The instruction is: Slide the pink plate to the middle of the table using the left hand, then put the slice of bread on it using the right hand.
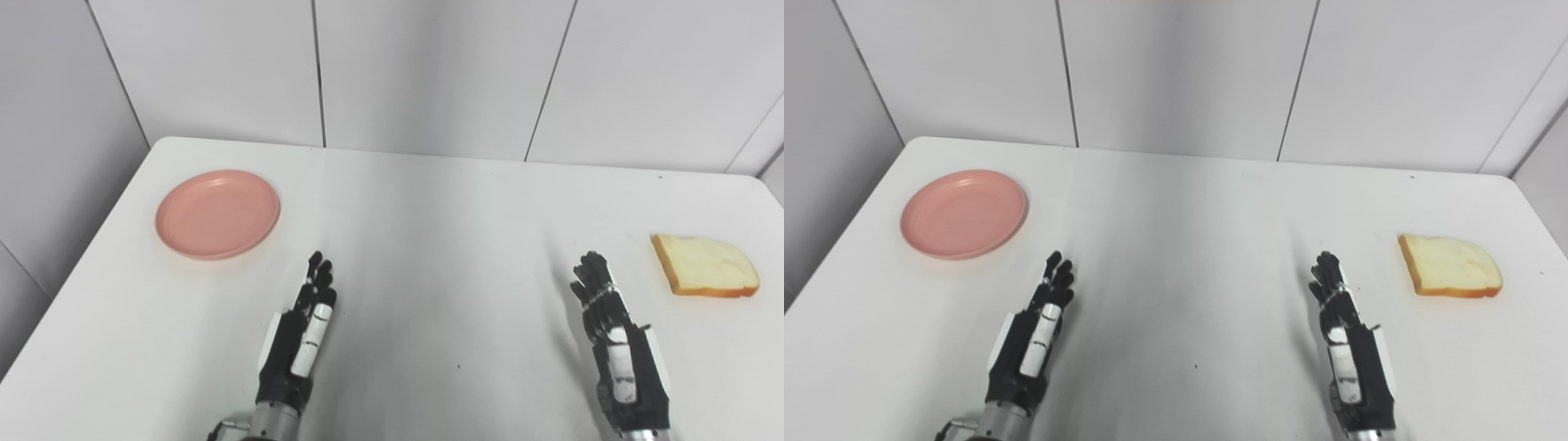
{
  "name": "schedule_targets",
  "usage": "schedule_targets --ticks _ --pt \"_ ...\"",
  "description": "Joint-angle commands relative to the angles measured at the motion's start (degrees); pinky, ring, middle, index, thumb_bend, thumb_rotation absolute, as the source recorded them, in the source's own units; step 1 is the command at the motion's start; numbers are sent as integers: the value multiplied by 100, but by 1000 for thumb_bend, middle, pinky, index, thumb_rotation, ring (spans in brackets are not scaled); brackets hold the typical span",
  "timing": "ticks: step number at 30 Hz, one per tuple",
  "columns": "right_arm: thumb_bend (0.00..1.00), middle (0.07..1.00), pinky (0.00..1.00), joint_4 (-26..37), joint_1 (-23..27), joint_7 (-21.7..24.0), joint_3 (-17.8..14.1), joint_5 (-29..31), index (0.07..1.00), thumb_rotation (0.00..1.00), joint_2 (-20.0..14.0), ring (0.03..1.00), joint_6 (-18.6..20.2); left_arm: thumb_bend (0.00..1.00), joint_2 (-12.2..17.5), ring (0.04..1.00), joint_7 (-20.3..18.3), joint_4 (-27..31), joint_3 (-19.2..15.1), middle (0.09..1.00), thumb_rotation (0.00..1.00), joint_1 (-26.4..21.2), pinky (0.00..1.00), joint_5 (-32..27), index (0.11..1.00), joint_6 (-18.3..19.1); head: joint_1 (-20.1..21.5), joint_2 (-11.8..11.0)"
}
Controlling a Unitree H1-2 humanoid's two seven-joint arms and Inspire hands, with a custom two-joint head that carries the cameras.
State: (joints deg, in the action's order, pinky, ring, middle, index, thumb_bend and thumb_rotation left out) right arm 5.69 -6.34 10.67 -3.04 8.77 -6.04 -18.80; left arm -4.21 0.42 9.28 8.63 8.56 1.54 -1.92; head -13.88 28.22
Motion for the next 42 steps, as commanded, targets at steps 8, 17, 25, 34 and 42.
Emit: schedule_targets --ticks 8,17,25,34,42 --pt "827 976 1000 -1406 10 132 -185 105 959 986 -403 982 -381 498 -223 1000 218 -236 116 1000 860 88 1000 260 1000 -475 -146 -271" --pt "823 981 1000 -1460 -10 52 -121 -43 971 1000 -348 987 -326 493 -268 1000 164 -128 -24 1000 795 113 1000 -94 1000 -650 -169 -498" --pt "818 976 1000 -1601 47 16 -66 -106 969 999 -239 982 -383 746 49 988 176 688 -585 984 814 -673 1000 -503 1000 -200 -26 -679" --pt "837 960 988 -1612 35 -53 -10 -245 947 983 -142 969 -383 858 606 930 96 347 -1305 918 780 -1753 986 -725 961 -351 47 -761" --pt "805 937 951 -1662 66 -65 20 -322 922 972 -94 944 -468 849 1114 971 99 361 -1739 947 789 -2684 1000 -926 974 193 105 -804"
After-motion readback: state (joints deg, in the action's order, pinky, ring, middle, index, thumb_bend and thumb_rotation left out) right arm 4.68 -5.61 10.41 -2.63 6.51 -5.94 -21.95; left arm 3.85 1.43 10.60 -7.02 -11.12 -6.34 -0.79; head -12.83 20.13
